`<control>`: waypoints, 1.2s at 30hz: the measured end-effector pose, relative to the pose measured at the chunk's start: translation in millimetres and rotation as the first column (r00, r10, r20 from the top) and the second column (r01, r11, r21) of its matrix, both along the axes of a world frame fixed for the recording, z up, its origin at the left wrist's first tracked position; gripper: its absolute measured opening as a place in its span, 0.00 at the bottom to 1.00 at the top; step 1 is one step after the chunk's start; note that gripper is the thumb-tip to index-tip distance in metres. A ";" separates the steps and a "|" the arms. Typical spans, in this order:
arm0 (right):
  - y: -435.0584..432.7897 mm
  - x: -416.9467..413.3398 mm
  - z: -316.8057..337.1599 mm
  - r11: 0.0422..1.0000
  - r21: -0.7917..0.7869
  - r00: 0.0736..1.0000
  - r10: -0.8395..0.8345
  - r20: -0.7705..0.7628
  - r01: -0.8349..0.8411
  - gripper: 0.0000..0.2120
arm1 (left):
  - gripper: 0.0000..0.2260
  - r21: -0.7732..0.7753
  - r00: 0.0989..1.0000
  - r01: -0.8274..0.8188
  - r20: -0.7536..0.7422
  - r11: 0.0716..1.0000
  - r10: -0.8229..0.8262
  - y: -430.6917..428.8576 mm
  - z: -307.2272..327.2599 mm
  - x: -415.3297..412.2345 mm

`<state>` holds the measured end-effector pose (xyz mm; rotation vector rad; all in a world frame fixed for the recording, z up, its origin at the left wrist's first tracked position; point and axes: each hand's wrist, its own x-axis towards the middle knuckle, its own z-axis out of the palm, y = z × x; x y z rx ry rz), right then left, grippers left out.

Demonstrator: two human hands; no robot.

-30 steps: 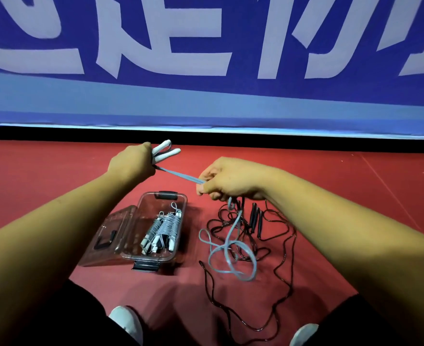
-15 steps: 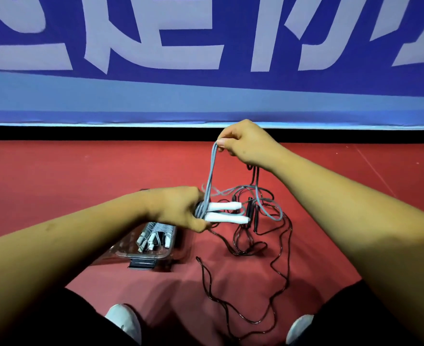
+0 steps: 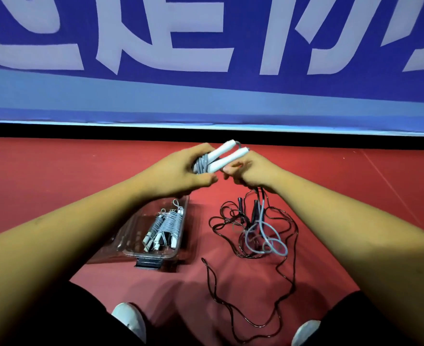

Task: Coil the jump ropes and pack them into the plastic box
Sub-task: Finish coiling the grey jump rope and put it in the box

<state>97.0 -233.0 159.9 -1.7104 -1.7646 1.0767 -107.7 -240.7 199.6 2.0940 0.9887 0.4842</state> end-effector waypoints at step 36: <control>-9.2 -17.1 46.8 0.946 0.313 0.969 0.007 0.245 -0.086 0.14 | 0.20 0.064 0.578 0.114 -0.816 0.991 -0.013 35.9 -66.8 -23.7</control>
